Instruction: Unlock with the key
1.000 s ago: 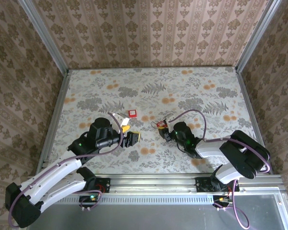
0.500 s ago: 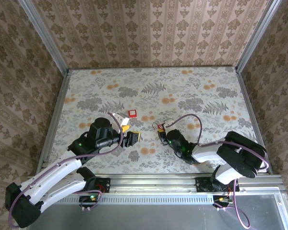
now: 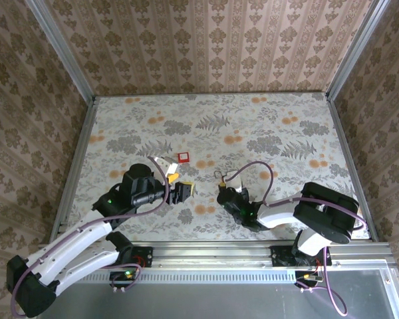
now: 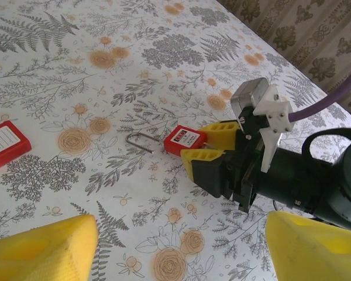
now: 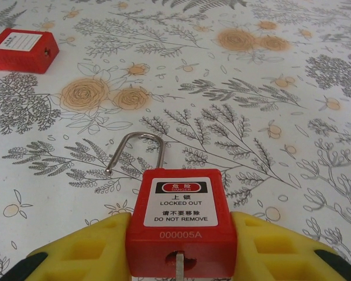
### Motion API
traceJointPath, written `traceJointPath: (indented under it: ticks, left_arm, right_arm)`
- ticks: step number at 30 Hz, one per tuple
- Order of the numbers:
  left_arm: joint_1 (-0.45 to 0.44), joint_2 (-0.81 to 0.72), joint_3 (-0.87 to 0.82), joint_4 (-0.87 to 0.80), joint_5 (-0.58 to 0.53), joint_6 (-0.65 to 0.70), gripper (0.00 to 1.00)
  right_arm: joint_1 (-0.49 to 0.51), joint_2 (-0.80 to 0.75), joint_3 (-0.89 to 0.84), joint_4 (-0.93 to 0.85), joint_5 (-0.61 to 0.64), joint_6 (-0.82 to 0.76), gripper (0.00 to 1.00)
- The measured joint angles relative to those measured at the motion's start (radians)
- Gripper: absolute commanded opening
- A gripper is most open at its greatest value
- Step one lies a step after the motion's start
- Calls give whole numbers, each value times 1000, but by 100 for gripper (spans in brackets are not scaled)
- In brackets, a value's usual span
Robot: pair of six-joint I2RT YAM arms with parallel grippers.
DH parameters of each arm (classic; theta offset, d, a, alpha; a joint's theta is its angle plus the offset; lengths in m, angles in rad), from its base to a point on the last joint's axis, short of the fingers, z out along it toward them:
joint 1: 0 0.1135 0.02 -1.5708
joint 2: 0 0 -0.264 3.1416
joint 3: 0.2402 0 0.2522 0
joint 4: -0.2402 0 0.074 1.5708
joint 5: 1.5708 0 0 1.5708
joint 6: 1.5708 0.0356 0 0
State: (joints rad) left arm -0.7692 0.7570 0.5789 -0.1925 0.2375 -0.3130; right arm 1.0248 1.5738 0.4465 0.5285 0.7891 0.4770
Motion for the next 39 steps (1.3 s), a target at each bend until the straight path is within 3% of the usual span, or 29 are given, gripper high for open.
traceJointPath:
  ticks: [8, 13, 19, 22, 29, 33, 39]
  left_arm:
    - [0, -18, 0, -6, -3, 0, 77]
    - [0, -36, 0, -6, -10, 0, 78]
    - [5, -45, 0, -6, -15, 0, 79]
    - [5, -40, 0, -5, -14, 0, 79]
    - [5, 21, 3, -5, -15, -1, 79]
    - [5, 56, 17, -5, -18, -1, 79]
    - [5, 60, 18, -5, -18, -1, 79]
  right_arm:
    - [26, -34, 42, -123, 4, 81, 64]
    - [39, -176, 44, -225, -41, 126, 71]
    - [42, -461, 48, -420, -71, 151, 80]
    - [-19, -584, 84, -597, -116, 174, 80]
    - [-431, -723, 132, -940, -414, 271, 74]
    - [-512, -648, 132, -1016, -581, 293, 66]
    - [-517, -440, 132, -1020, -737, 328, 51]
